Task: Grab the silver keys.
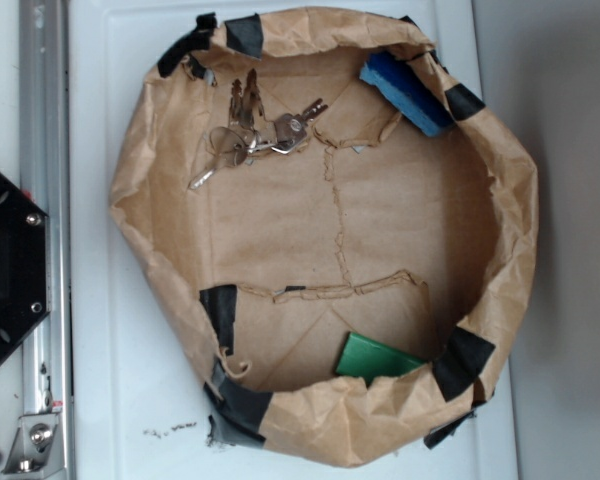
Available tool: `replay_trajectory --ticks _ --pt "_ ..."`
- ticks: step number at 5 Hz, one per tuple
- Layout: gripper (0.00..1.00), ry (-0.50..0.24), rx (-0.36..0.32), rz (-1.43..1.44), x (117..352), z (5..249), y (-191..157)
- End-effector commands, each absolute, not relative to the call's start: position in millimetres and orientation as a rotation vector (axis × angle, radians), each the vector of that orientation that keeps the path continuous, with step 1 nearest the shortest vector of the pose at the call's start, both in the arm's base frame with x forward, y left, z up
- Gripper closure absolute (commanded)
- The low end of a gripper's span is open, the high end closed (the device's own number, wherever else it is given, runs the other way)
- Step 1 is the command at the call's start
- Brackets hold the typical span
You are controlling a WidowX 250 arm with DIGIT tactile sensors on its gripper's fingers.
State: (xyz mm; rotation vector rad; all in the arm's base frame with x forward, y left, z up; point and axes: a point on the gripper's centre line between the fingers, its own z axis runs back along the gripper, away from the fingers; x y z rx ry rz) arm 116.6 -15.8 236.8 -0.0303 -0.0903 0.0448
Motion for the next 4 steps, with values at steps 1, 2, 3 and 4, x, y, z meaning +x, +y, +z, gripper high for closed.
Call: replay_trajectory --ticks 1,2,3,4 --pt "0.0 -0.09 -0.03 0.045 117 237 -16" --pt "0.0 -0.058 0.002 0.179 167 224 -16" --pt "0.0 -0.122 0.033 0.262 208 219 -10" --pt "0.0 -0.148 0.024 0.252 234 211 -1"
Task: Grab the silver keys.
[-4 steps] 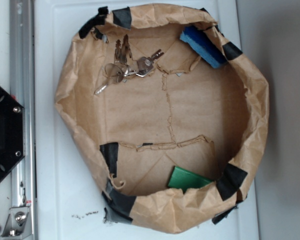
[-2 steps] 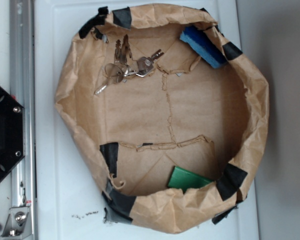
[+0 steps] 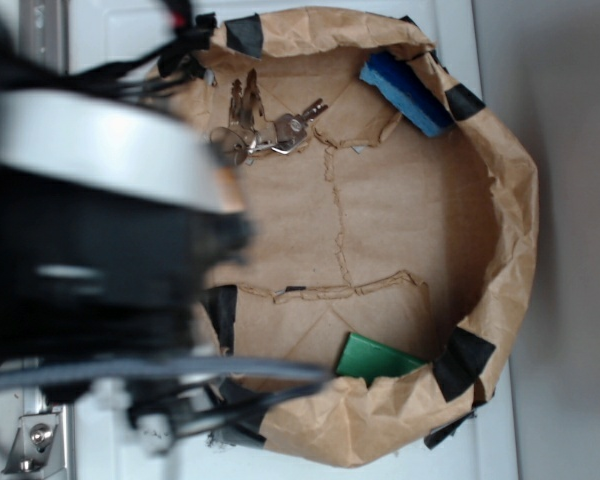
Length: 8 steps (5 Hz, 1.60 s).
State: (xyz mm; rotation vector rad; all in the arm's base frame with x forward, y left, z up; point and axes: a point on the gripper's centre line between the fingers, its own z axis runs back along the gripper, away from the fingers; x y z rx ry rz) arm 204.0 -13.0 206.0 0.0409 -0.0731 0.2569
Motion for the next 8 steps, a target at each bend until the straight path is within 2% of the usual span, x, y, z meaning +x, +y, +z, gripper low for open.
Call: replay_trajectory --ticks 1,2,4,5,8 --pt "0.0 -0.2 0.017 0.191 241 199 13" --pt "0.0 -0.198 0.026 0.116 249 179 27" --pt "0.0 -0.12 0.11 0.022 251 130 35" --pt "0.0 -0.094 0.153 0.012 246 114 39" --pt "0.0 0.026 0.147 -0.023 229 77 55"
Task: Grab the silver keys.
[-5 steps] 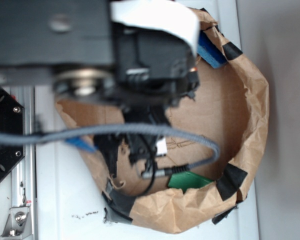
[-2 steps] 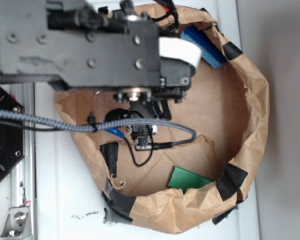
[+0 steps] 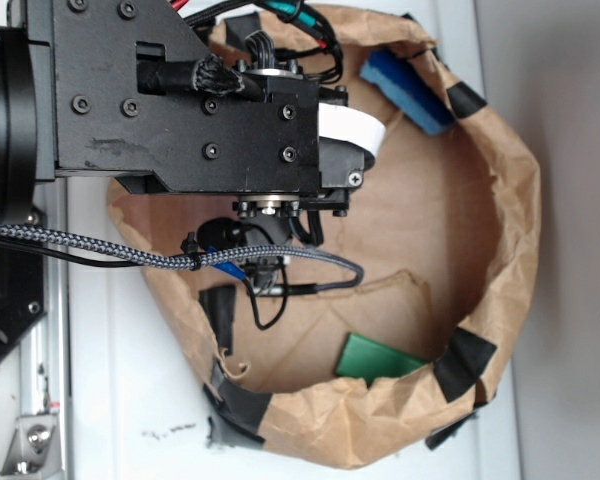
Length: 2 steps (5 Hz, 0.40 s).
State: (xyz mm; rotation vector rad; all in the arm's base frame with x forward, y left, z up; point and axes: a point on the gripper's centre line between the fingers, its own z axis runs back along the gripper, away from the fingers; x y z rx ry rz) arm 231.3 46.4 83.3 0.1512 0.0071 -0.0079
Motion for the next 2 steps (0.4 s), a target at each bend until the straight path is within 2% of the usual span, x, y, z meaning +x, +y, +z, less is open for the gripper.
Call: replay_trajectory --ticks 1,2 --pt "0.0 0.036 0.142 -0.017 224 76 62" --pt "0.0 -0.017 0.174 0.004 223 87 68"
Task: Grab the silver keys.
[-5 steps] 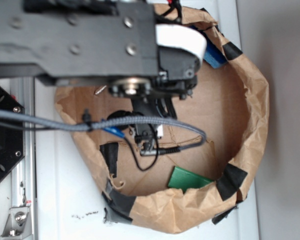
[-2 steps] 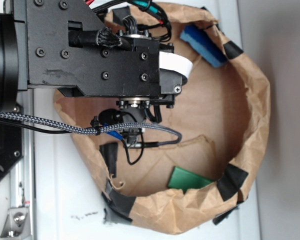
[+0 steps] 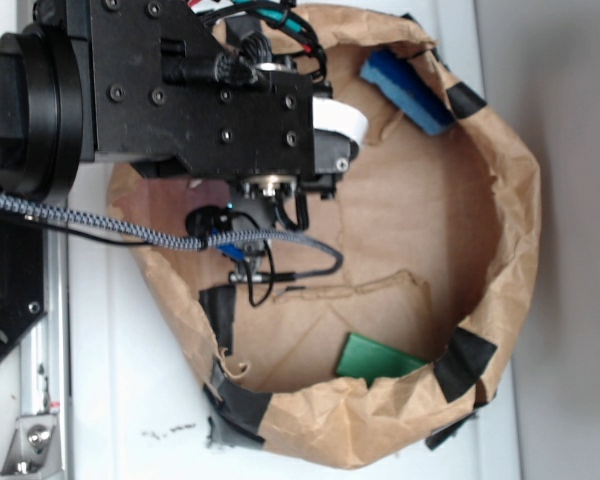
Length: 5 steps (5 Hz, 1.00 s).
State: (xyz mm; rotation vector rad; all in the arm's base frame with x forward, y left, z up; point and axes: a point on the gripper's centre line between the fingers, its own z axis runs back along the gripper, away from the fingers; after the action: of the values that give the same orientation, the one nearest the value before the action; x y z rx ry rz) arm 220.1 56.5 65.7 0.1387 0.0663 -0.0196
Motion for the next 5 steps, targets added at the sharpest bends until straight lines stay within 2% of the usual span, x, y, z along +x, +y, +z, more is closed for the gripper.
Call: replay_trajectory --ticks 1,2,4,5 --pt "0.0 -0.001 0.143 0.022 226 85 67" --pt "0.0 -0.012 0.158 0.044 232 72 63" --pt "0.0 0.005 0.133 0.067 235 50 67" --pt "0.0 0.03 0.109 0.055 233 47 69"
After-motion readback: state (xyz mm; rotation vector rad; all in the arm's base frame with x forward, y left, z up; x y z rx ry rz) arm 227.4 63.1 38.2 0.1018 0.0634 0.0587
